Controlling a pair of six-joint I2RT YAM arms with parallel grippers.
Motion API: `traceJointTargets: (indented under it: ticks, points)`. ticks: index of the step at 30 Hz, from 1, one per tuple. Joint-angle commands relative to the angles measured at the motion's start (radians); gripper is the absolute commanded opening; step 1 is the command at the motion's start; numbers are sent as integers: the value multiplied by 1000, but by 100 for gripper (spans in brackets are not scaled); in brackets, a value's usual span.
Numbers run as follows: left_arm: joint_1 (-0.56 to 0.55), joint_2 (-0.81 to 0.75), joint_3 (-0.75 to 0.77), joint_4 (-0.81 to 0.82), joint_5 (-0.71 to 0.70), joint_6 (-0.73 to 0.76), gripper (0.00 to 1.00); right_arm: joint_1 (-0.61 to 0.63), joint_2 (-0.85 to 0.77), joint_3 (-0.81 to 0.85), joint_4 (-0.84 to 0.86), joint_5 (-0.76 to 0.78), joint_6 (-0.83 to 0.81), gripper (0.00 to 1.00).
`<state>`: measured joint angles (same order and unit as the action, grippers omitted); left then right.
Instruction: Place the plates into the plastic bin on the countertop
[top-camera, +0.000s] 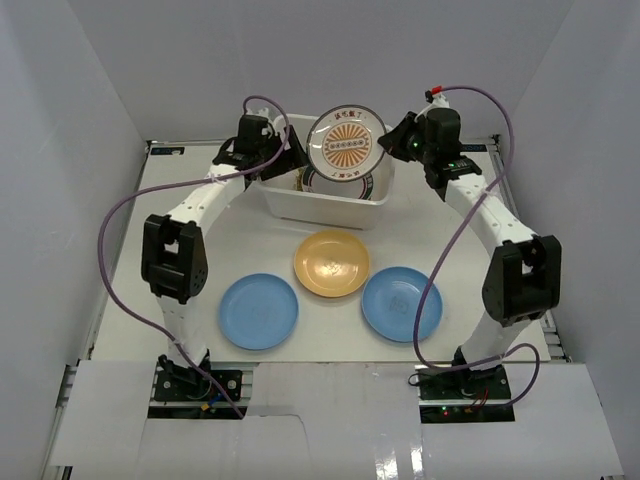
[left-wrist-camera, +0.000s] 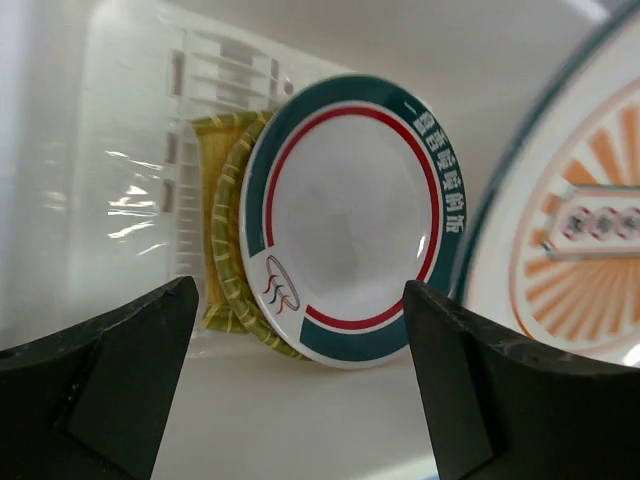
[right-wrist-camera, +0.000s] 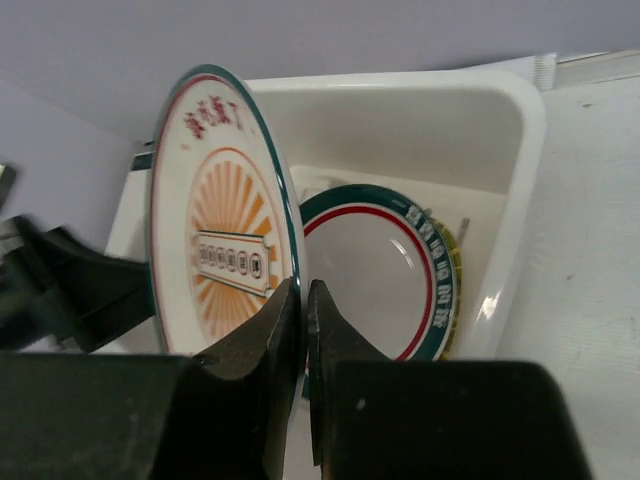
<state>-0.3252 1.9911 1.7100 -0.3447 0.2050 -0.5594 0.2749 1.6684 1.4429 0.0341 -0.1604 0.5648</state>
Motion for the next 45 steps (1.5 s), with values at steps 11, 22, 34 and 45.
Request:
traceJointTargets:
  ticks: [11,22,34,45]
  points:
    - [15,-816,-574,-86,-324,-3,94,102,327,292,-118,32,-52,10]
    - [26,-1005,-802,-617,-544,-289,98,110,191,283,-157,29,-141,93]
    - [52,-847,-993,-630,-372,-336,90,119,-459,-482,18,-62,-137,81]
    - [57,-716,-1003,-594,-306,-277,49,196,-849,-900,-336,-48,-232,67]
